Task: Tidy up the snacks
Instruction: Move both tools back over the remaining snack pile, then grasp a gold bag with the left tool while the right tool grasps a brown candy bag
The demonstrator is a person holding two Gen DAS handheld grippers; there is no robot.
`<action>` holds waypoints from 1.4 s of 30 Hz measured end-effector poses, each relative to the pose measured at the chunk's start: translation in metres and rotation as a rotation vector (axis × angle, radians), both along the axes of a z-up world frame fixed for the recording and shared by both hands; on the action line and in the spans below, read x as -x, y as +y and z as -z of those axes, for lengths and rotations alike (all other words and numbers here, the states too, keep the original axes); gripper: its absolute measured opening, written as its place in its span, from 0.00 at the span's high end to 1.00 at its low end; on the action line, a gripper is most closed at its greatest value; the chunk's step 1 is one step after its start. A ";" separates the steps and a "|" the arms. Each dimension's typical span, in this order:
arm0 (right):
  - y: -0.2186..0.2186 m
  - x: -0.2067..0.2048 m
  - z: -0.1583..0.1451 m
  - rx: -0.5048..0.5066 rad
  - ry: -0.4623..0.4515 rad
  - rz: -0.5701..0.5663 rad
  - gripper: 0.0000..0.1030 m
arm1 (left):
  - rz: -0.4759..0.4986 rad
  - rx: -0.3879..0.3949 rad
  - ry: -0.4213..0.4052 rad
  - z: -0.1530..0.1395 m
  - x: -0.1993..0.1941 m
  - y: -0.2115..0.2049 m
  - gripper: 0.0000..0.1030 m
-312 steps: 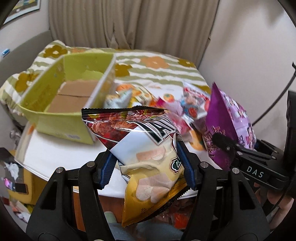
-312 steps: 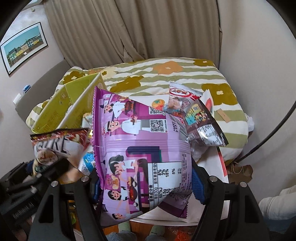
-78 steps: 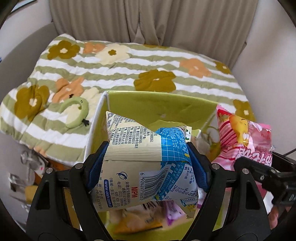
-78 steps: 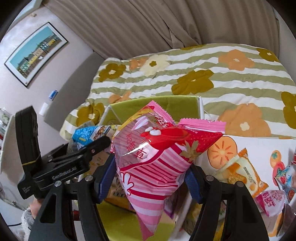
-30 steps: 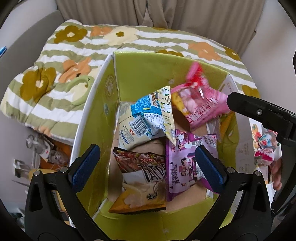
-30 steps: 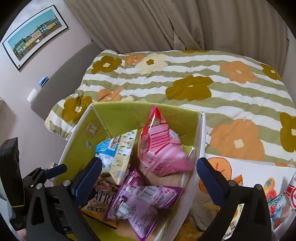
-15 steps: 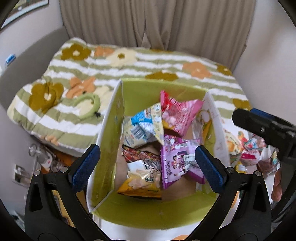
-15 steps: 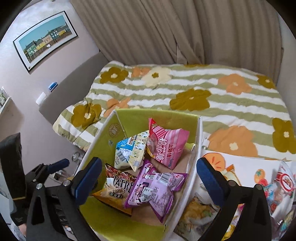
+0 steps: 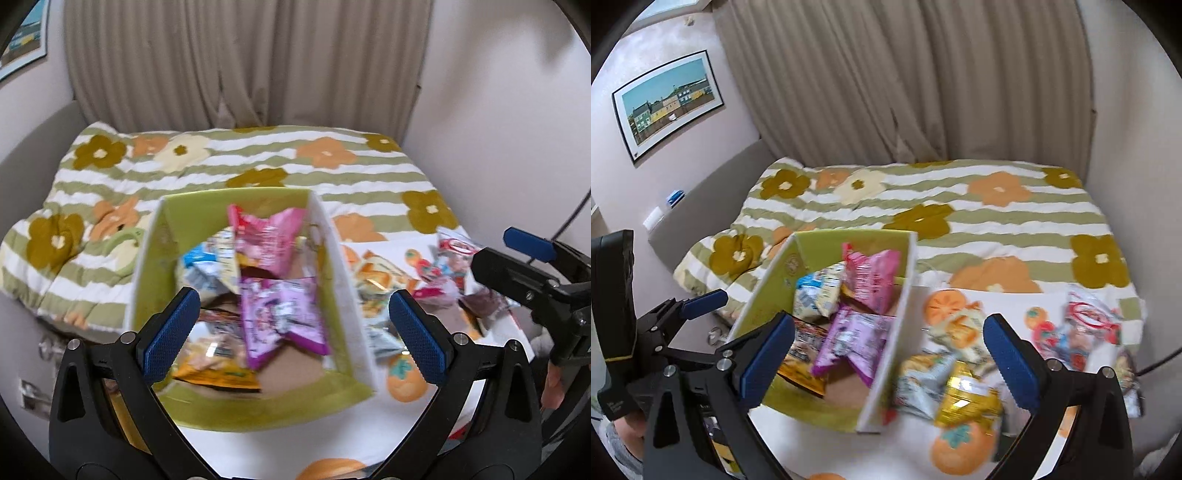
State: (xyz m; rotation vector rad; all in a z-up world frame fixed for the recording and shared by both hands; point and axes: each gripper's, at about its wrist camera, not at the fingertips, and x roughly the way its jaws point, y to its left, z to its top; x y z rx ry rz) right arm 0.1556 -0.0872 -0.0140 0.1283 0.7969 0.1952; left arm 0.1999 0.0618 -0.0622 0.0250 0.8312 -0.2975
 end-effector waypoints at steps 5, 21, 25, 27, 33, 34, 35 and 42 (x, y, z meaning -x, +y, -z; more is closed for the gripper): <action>-0.049 0.023 -0.007 0.026 -0.016 0.040 0.01 | 0.016 0.021 0.002 0.001 0.017 -0.042 0.01; -0.197 0.064 0.034 0.005 0.087 0.007 0.01 | -0.079 -0.009 0.106 0.068 0.050 -0.167 0.01; -0.214 0.062 0.055 0.020 0.112 -0.018 0.01 | -0.085 -0.044 0.115 0.091 0.046 -0.186 0.01; -0.220 0.060 0.066 0.026 0.118 -0.011 0.01 | -0.079 -0.069 0.110 0.102 0.041 -0.193 0.01; -0.240 0.055 0.097 0.068 0.115 0.043 0.01 | -0.044 -0.154 0.095 0.135 0.025 -0.208 0.01; -0.242 0.054 0.102 0.079 0.116 0.048 0.01 | -0.034 -0.176 0.099 0.143 0.022 -0.210 0.01; -0.244 0.053 0.106 0.084 0.119 0.054 0.01 | -0.029 -0.191 0.100 0.149 0.020 -0.211 0.01; -0.259 0.044 0.131 0.075 0.147 0.098 0.01 | 0.035 -0.305 0.080 0.182 0.009 -0.224 0.01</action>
